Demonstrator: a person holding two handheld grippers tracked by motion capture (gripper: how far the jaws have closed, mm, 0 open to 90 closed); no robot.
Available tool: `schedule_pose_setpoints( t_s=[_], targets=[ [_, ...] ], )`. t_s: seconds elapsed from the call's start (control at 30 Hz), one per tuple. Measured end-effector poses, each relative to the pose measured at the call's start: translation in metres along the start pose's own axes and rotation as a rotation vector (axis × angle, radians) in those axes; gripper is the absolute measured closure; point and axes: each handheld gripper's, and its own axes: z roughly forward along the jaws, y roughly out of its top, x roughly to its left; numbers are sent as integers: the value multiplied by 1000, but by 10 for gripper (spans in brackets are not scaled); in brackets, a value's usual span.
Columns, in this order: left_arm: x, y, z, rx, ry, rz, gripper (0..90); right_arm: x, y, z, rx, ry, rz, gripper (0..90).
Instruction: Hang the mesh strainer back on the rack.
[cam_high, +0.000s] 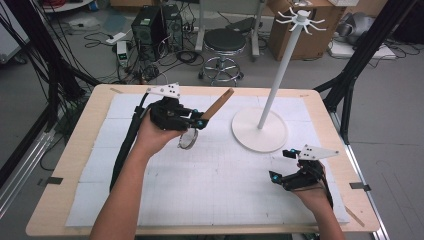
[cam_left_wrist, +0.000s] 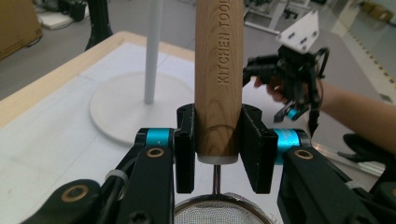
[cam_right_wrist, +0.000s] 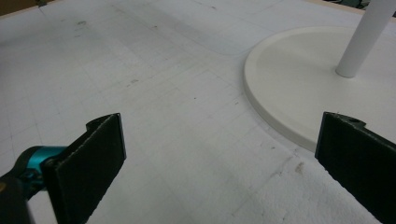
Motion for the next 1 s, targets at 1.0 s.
schedule_pose_setpoints(
  t_s=[1.0],
  targets=[
    [27,101,41,-71,-59,56,690,-2,1,0,-9,14,1,5]
  ],
)
